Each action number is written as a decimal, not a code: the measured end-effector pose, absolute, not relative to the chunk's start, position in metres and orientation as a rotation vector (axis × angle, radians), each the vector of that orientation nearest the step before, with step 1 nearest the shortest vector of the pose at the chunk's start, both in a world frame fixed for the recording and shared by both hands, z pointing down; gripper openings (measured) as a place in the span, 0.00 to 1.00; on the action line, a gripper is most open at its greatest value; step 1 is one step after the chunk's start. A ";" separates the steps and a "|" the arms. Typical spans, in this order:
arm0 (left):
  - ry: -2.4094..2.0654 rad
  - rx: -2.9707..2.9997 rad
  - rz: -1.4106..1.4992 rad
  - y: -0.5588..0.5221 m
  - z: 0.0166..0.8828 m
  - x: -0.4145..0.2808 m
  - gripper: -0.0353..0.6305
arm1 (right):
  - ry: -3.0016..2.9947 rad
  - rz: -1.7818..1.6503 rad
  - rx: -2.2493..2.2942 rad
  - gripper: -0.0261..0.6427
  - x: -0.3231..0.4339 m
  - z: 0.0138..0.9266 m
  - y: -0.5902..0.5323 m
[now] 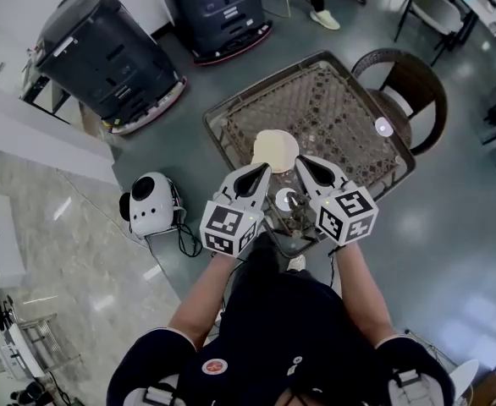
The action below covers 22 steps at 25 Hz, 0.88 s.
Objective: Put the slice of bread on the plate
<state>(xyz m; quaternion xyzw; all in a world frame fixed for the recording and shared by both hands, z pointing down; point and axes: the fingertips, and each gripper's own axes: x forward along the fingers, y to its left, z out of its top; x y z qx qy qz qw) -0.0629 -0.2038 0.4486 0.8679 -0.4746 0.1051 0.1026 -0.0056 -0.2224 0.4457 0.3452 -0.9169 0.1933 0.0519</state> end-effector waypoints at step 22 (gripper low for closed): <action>-1.360 2.596 0.170 -0.178 0.409 -0.041 0.06 | -2.900 0.439 1.002 0.05 -0.006 0.402 -0.200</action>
